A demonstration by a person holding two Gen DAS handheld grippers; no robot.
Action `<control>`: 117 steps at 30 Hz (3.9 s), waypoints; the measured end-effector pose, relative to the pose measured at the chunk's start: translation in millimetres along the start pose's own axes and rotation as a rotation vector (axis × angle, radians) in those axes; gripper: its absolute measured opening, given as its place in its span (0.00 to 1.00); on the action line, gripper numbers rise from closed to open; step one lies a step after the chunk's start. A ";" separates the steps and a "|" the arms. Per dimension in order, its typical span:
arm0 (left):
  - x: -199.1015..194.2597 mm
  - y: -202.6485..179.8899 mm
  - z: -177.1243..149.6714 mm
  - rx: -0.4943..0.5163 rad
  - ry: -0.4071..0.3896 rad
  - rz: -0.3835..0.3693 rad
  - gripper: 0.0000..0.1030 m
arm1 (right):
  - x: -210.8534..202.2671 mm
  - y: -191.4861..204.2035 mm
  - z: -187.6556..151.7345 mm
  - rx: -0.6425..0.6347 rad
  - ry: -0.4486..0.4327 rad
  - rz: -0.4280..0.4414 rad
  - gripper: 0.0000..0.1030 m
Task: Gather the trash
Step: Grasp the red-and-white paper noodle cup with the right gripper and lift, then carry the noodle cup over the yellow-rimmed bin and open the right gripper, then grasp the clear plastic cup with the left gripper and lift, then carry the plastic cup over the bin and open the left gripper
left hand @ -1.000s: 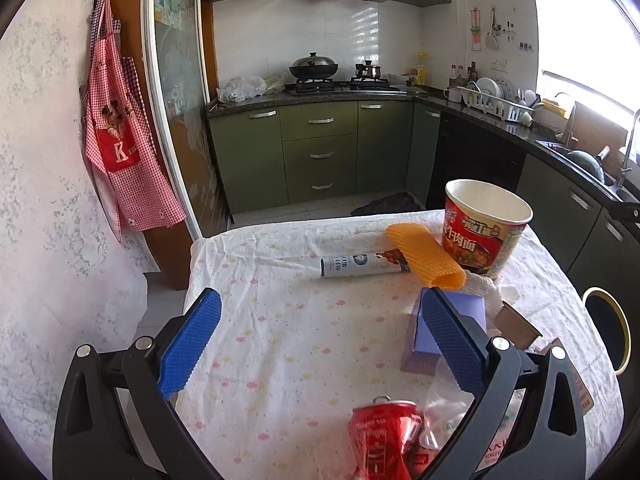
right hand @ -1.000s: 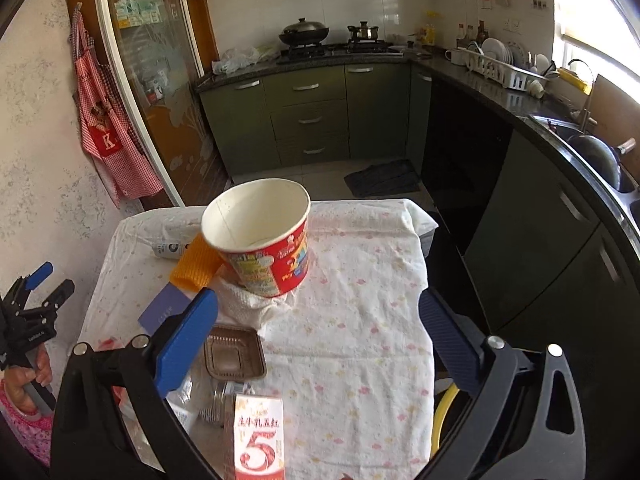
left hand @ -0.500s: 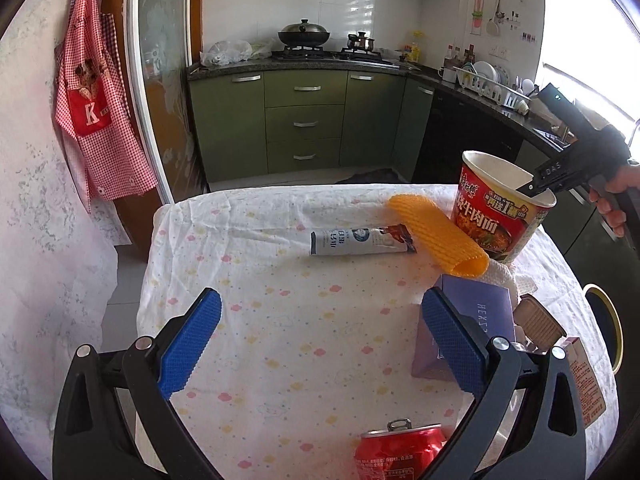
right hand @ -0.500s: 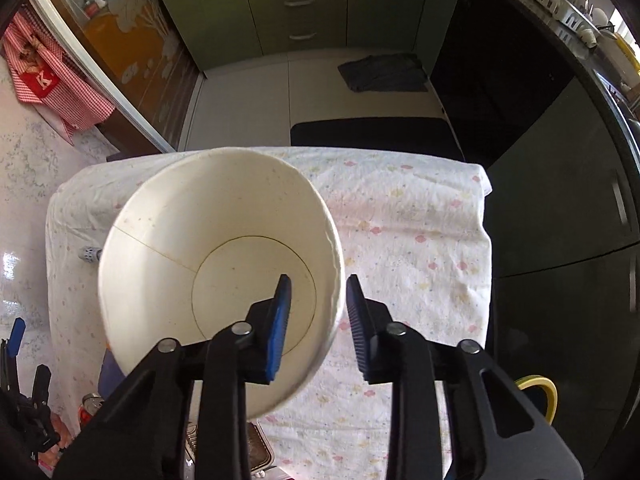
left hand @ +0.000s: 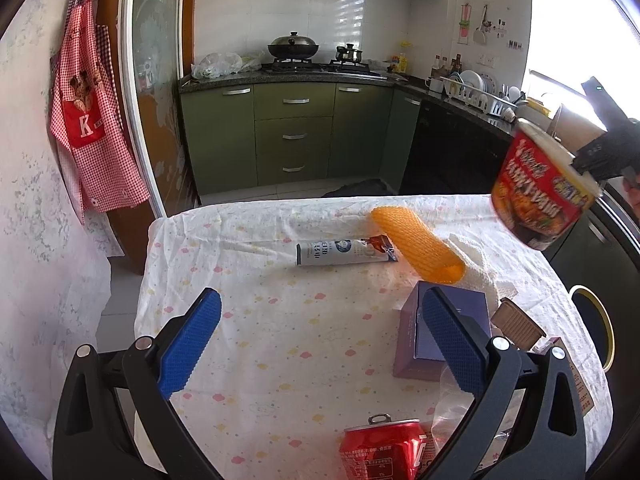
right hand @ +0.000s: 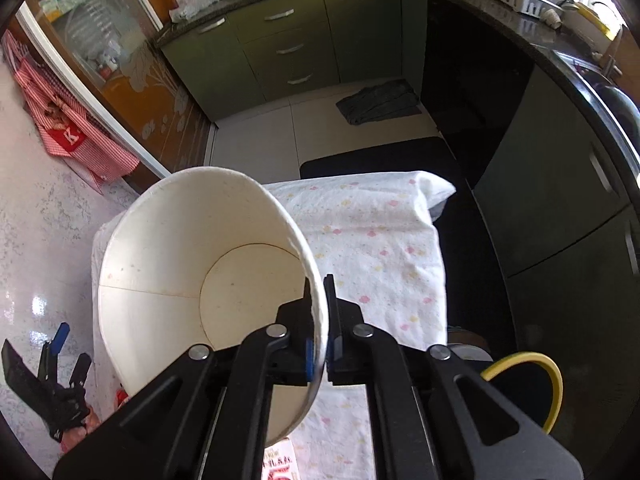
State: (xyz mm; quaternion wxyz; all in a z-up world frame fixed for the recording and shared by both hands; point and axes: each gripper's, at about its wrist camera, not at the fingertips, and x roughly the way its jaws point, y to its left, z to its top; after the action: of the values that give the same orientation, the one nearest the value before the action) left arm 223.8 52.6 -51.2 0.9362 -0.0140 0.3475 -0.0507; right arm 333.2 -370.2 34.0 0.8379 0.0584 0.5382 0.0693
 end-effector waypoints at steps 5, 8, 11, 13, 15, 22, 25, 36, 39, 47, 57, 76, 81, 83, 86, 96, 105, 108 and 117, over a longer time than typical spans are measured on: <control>-6.7 -7.4 -0.6 0.012 -0.001 -0.010 0.96 | -62.9 -91.3 -59.4 0.143 -0.055 -0.081 0.04; -13.2 -14.0 -0.6 0.016 -0.003 -0.016 0.96 | -74.4 -157.4 -99.8 0.271 -0.052 -0.138 0.05; -19.3 -21.0 0.3 0.026 -0.006 -0.010 0.96 | -62.0 -211.5 -136.3 0.362 -0.013 -0.217 0.05; -22.9 -26.7 1.0 0.031 -0.004 -0.011 0.96 | -44.9 -240.8 -154.3 0.415 0.030 -0.228 0.06; -26.6 -33.6 2.0 0.037 0.000 -0.017 0.96 | -24.9 -262.8 -167.3 0.446 0.065 -0.233 0.06; -40.0 -61.8 2.8 0.094 0.007 -0.010 0.96 | 32.2 -288.9 -188.0 0.474 0.150 -0.191 0.09; -44.1 -69.2 4.6 0.107 0.006 -0.006 0.96 | 33.7 -294.3 -190.9 0.458 0.151 -0.217 0.22; -38.8 -95.7 6.9 0.196 0.114 -0.077 0.96 | -7.1 -265.6 -211.6 0.381 0.062 -0.164 0.30; -36.2 -105.0 4.1 0.241 0.165 -0.074 0.96 | -15.4 -251.4 -215.5 0.353 0.049 -0.142 0.31; -64.1 -101.9 -28.5 0.354 0.143 -0.109 0.95 | -23.2 -214.9 -228.2 0.295 0.030 -0.086 0.32; -58.9 -85.7 -45.4 0.477 0.127 -0.051 0.71 | -27.9 -195.4 -231.8 0.264 0.018 -0.067 0.33; -53.6 -96.5 -43.8 0.457 0.154 -0.150 0.05 | -37.6 -203.0 -248.9 0.262 -0.016 -0.015 0.33; -90.8 -128.0 -27.8 0.500 0.075 -0.215 0.05 | -61.0 -204.1 -257.9 0.256 -0.079 -0.022 0.33; -99.0 -151.3 -20.3 0.529 0.059 -0.269 0.05 | -72.4 -206.3 -265.5 0.259 -0.112 -0.033 0.33; -97.8 -200.6 -11.2 0.581 0.068 -0.374 0.05 | -90.5 -215.4 -278.5 0.273 -0.158 -0.052 0.33; -33.0 -401.6 -32.2 0.792 0.257 -0.596 0.05 | -130.3 -263.8 -333.1 0.353 -0.220 -0.116 0.33; 38.6 -526.9 -61.6 0.837 0.396 -0.544 0.22 | -129.9 -300.8 -364.8 0.429 -0.224 -0.111 0.39; 47.3 -540.1 -58.7 0.802 0.370 -0.528 0.56 | -126.5 -304.0 -367.7 0.430 -0.223 -0.100 0.39; -34.8 -450.5 -10.9 0.587 0.143 -0.618 0.66 | -113.7 -294.8 -369.1 0.409 -0.203 -0.081 0.40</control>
State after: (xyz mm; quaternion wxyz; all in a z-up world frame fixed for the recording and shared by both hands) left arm 152.1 -391.6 -9.2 0.8149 0.1533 0.3617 -0.4262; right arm -33.7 -672.0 -67.9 0.8605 0.2121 0.4561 -0.0808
